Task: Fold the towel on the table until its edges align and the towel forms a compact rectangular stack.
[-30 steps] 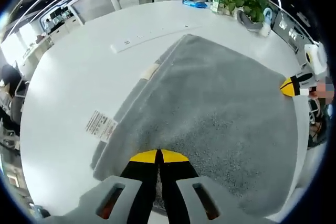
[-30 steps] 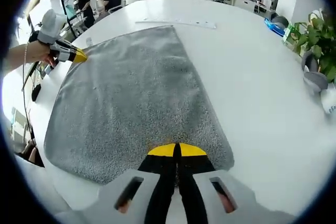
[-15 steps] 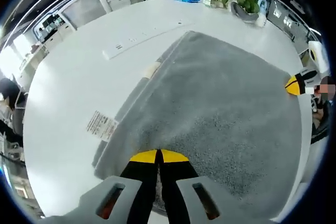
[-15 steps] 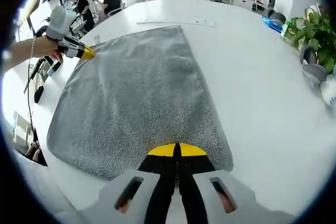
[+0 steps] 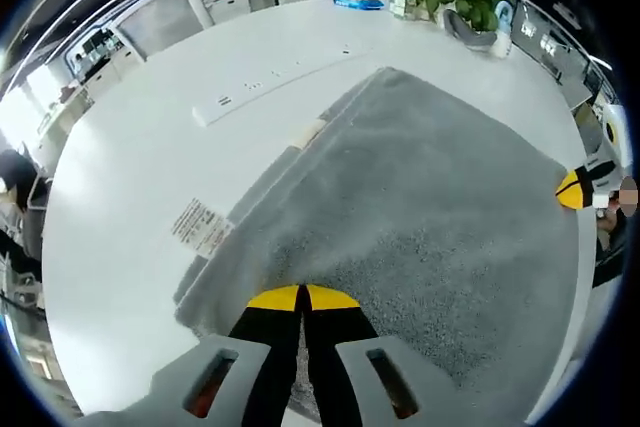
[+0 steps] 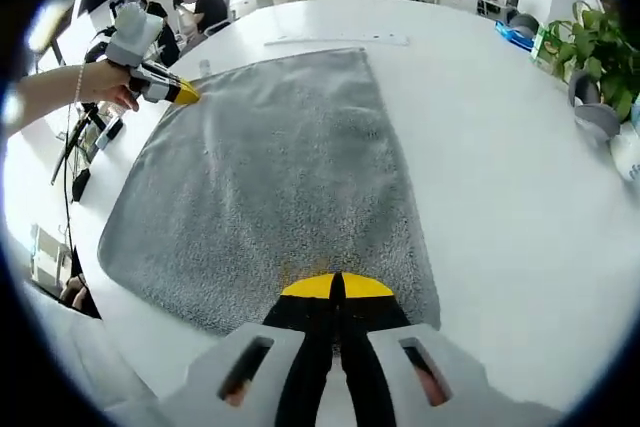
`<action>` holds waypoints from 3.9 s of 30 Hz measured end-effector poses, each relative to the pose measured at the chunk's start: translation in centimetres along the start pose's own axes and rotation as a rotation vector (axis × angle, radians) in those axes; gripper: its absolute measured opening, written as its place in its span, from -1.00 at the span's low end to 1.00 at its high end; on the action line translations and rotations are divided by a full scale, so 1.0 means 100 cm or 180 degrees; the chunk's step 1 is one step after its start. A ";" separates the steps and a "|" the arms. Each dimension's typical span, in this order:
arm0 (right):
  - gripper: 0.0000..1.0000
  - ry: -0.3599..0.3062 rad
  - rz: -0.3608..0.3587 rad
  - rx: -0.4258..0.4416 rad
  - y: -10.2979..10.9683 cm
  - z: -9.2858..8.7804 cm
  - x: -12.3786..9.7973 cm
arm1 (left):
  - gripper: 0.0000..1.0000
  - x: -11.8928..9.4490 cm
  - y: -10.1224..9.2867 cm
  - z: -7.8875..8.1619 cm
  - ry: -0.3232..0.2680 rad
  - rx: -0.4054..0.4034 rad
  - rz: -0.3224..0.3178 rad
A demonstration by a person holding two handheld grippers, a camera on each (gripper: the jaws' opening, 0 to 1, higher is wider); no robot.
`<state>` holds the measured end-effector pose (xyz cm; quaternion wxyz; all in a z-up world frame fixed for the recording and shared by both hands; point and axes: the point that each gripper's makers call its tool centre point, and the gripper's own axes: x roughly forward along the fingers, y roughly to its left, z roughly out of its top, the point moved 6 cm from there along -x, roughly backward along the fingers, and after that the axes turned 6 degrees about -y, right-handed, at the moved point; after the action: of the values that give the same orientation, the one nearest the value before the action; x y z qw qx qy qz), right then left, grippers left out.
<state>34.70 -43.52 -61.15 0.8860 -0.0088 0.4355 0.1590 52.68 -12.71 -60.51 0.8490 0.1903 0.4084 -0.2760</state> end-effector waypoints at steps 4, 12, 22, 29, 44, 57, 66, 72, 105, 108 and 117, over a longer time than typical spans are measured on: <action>-1.00 -0.0011 0.0000 0.0017 0.002 -0.002 -0.001 | -0.98 0.003 0.000 0.003 -0.0007 -0.0002 -0.0005; -1.00 -0.0044 -0.0002 0.0145 0.006 -0.005 -0.003 | -0.98 0.008 0.000 0.010 -0.0055 0.0028 0.0017; -1.00 -0.0062 0.0000 0.0193 0.014 -0.010 -0.006 | -0.98 0.018 0.001 0.022 -0.0108 0.0026 0.0019; -1.00 -0.0040 0.0030 0.0161 0.018 -0.012 -0.007 | -0.98 0.019 -0.001 0.027 -0.0120 0.0055 -0.0021; -1.00 -0.0072 0.0067 0.0195 0.030 -0.020 -0.011 | -0.98 0.024 -0.006 0.040 -0.0147 0.0132 -0.0071; -1.00 -0.0136 0.0143 0.0159 0.032 -0.023 -0.012 | -0.98 0.024 -0.002 0.040 -0.0268 -0.0266 -0.0195; -1.00 -0.0184 0.0326 -0.0044 0.032 -0.023 -0.013 | -0.98 0.014 -0.005 0.042 -0.0378 -0.0456 -0.0107; -1.00 -0.0276 0.0412 -0.0022 0.031 -0.014 -0.018 | -0.97 -0.010 -0.010 0.054 -0.0632 -0.0447 -0.0161; -0.47 -0.0322 0.0799 -0.1158 0.026 -0.011 -0.060 | -0.70 -0.132 -0.104 -0.069 -0.1117 -0.0540 -0.0675; -0.45 -0.0293 0.0831 -0.1156 0.025 -0.015 -0.061 | -0.66 -0.139 -0.109 -0.081 -0.1104 -0.0530 -0.0779; -0.45 -0.0131 0.0955 -0.1336 0.021 -0.021 -0.060 | -0.54 -0.144 -0.125 -0.107 -0.0994 -0.0297 -0.0971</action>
<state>29.02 -43.46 -57.52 0.8399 -0.1245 0.3714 0.3756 31.19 -12.00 -56.55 0.8582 0.0418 0.3084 -0.4082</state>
